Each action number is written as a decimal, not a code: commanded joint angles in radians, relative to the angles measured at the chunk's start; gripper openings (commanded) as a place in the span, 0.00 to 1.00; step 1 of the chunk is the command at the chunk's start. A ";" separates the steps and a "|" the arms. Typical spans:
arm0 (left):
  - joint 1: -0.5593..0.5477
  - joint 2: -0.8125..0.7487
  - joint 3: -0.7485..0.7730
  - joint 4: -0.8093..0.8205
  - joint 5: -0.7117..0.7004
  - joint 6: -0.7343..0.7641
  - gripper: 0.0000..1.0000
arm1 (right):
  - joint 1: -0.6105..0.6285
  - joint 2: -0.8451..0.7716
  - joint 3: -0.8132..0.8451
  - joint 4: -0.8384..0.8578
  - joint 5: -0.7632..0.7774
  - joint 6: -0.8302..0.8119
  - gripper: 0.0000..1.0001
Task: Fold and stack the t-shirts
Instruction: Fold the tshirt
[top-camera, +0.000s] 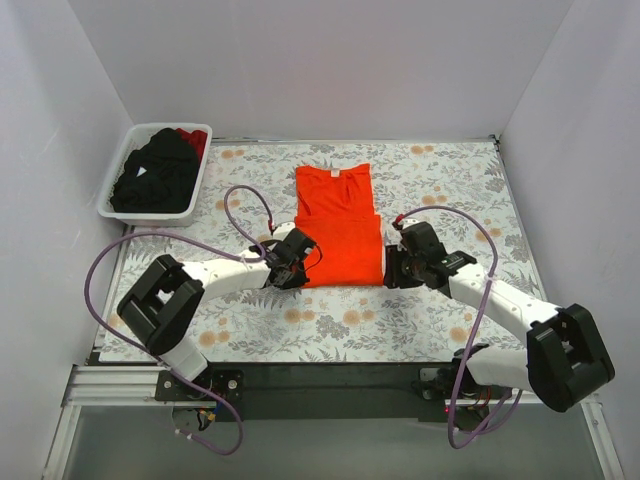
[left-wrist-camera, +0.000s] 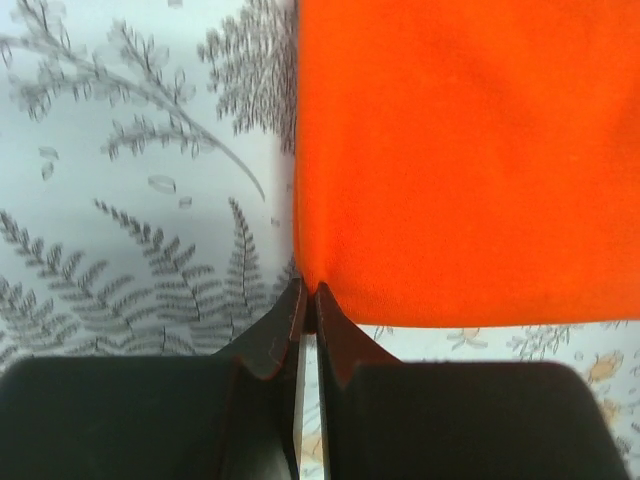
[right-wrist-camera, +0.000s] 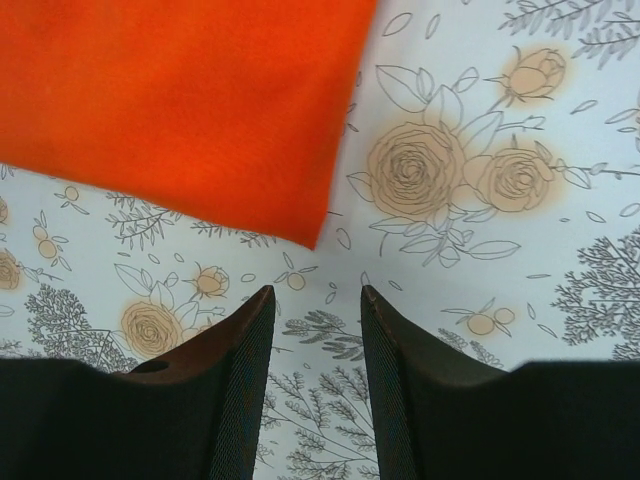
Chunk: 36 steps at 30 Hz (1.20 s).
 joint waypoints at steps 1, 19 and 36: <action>-0.041 -0.030 -0.096 -0.139 0.052 -0.047 0.00 | 0.044 0.044 0.062 0.007 0.015 0.029 0.47; -0.049 -0.139 -0.170 -0.135 0.075 -0.076 0.00 | 0.166 0.188 0.051 0.014 0.105 0.114 0.46; -0.049 -0.151 -0.167 -0.141 0.079 -0.075 0.00 | 0.281 0.318 -0.048 -0.105 0.194 0.216 0.36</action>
